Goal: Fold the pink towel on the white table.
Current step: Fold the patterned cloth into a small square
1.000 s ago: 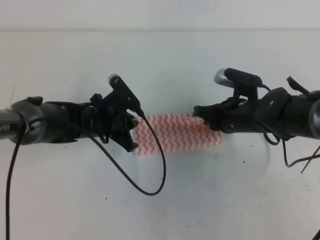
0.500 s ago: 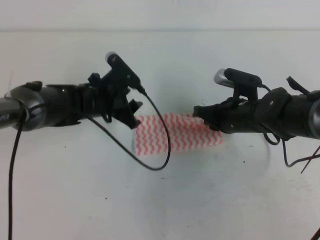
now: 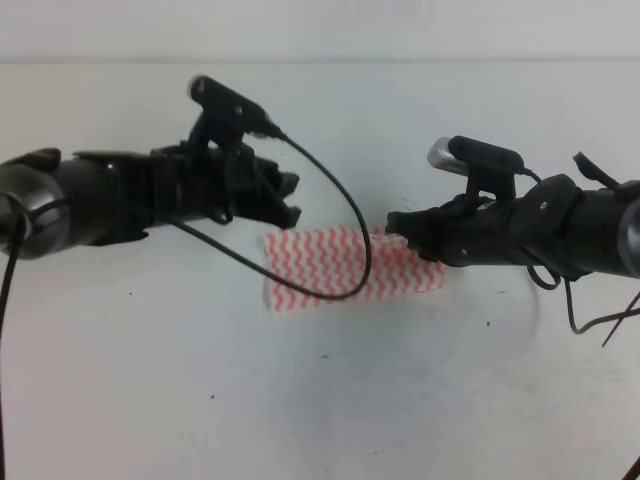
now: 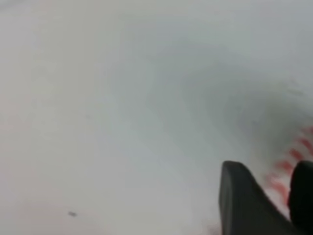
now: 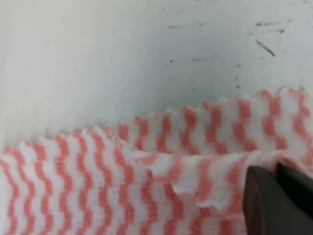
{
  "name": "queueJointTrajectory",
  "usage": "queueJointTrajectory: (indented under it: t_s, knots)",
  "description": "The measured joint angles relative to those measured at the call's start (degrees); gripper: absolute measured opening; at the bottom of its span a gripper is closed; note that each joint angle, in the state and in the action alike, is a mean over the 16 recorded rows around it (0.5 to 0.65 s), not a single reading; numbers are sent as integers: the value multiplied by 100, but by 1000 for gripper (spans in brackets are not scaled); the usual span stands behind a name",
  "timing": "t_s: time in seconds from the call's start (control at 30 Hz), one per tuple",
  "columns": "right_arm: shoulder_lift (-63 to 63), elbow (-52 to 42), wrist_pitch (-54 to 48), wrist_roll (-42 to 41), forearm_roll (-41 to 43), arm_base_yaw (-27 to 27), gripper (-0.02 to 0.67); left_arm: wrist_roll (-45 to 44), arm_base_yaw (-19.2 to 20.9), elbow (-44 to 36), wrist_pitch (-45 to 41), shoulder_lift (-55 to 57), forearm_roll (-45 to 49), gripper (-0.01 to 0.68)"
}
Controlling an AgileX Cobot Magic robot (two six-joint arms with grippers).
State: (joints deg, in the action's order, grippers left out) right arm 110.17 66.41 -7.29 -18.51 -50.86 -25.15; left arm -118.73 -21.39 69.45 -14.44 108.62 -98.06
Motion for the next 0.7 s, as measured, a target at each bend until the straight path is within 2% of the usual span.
queueJointTrajectory:
  t_s: [0.17, 0.37, 0.7]
  knots:
    - [-4, 0, 6, 0, 20, 1, -17, 243, 0, -245, -299, 42, 131, 98]
    - [0, 0, 6, 2, 52, 0, -17, 258, 1, -427, -407, 248, 219, 36]
    - [4, -1, -16, 3, 84, -1, -17, 247, 1, -439, -166, 605, 201, 12]
